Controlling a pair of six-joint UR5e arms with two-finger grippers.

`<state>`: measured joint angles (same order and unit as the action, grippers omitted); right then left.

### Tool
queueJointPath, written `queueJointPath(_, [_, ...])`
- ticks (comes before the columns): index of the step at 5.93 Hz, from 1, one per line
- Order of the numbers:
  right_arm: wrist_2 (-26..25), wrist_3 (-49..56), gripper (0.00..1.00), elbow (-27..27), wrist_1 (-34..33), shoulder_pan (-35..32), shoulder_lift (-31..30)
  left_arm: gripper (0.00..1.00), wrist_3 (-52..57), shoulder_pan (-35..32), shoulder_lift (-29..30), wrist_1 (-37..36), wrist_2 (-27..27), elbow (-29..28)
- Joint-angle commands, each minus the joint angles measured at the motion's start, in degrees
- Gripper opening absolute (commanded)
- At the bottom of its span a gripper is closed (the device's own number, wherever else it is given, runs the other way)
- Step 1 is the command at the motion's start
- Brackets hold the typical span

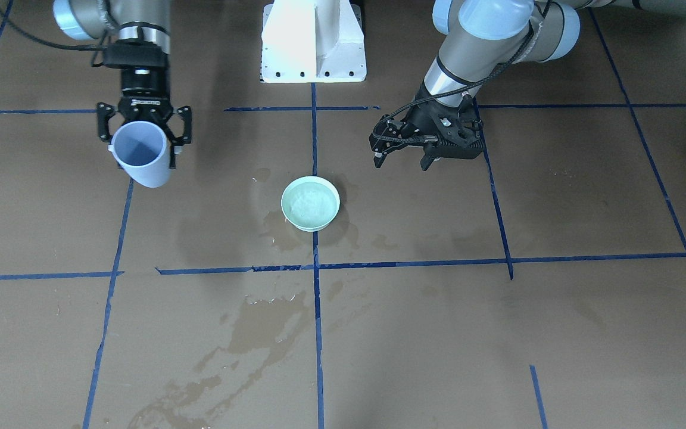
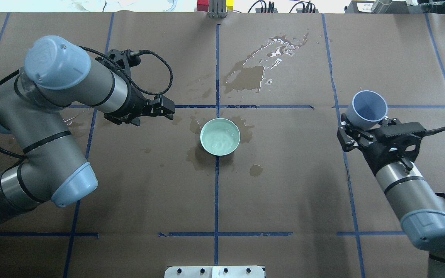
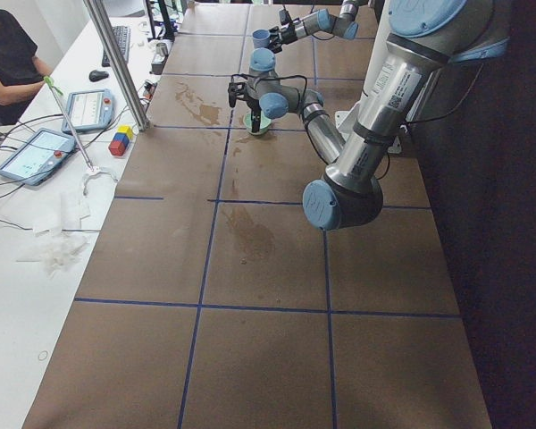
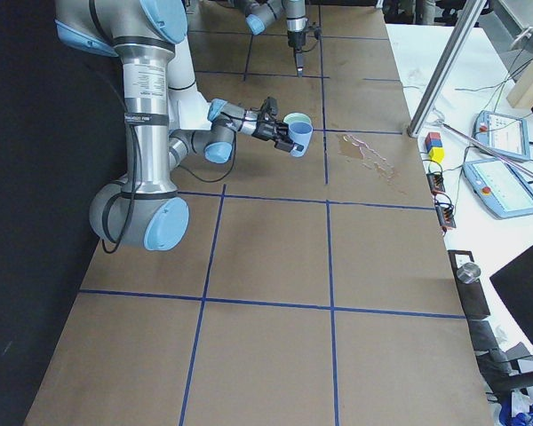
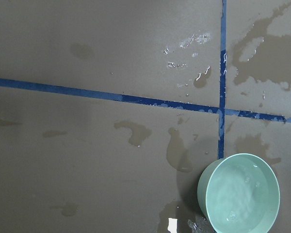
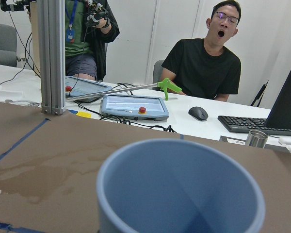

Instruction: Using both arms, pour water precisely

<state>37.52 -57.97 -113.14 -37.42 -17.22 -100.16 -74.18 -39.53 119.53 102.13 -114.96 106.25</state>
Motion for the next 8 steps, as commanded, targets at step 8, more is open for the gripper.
queueJointPath(8, [0.62, 3.92, 0.05, 34.92, 42.79, -1.33, -2.49, 1.0, 0.0, 0.15, 0.09, 0.0, 0.09, 0.54])
